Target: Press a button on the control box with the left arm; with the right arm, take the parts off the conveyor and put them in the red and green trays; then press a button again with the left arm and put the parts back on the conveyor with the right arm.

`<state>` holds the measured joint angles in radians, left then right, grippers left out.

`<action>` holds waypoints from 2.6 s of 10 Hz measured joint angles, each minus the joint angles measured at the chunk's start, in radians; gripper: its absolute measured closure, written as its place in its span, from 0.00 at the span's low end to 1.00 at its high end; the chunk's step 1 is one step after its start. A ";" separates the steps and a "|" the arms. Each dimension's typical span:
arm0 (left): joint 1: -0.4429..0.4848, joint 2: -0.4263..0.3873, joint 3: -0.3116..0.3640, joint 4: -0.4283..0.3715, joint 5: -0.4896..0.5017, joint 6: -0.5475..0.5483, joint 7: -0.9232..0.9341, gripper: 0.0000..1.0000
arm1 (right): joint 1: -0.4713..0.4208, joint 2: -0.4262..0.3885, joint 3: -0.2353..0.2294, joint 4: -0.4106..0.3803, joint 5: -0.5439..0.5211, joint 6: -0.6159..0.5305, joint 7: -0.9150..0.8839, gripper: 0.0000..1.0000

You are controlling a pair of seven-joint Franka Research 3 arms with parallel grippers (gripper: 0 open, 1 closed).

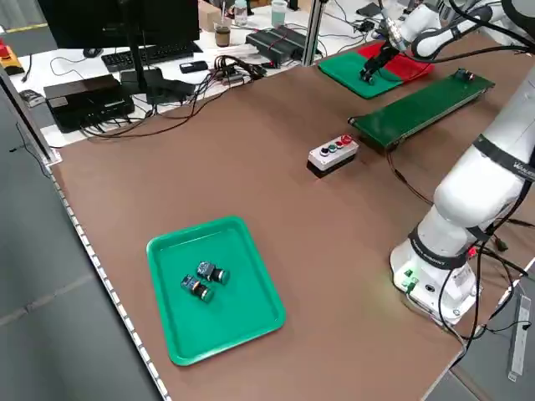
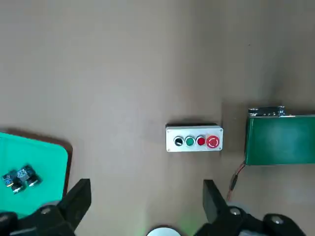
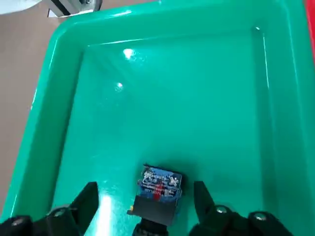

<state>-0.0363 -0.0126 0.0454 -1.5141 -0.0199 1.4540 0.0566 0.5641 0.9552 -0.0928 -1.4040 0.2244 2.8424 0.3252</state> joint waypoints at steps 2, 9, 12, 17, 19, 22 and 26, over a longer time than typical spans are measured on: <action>0.001 0.000 0.000 -0.001 0.000 0.000 0.000 0.00 | 0.002 0.000 -0.001 0.000 -0.009 0.001 0.000 0.25; 0.000 0.000 0.000 -0.001 0.000 0.000 0.000 0.00 | 0.045 0.024 -0.029 -0.008 -0.042 0.061 0.000 0.34; 0.000 0.000 0.000 -0.001 0.000 0.000 0.000 0.00 | 0.047 0.024 -0.035 -0.008 -0.044 0.062 0.000 0.40; -0.003 0.000 -0.001 -0.001 0.000 0.000 0.000 0.00 | 0.047 0.023 -0.041 -0.007 -0.046 0.064 0.000 0.59; -0.003 0.000 -0.001 -0.001 0.000 0.000 0.000 0.00 | 0.045 0.009 -0.047 0.009 -0.046 -0.022 0.000 0.59; -0.003 0.000 -0.001 -0.001 0.000 0.000 0.000 0.00 | 0.044 -0.065 -0.051 0.026 -0.046 -0.245 0.000 0.59; -0.003 0.000 -0.001 -0.001 0.000 0.000 0.000 0.00 | 0.028 -0.283 -0.068 -0.046 -0.047 -0.608 -0.076 0.59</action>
<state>-0.0391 -0.0124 0.0442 -1.5152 -0.0200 1.4536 0.0566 0.5919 0.6719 -0.1608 -1.4505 0.1776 2.2345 0.2493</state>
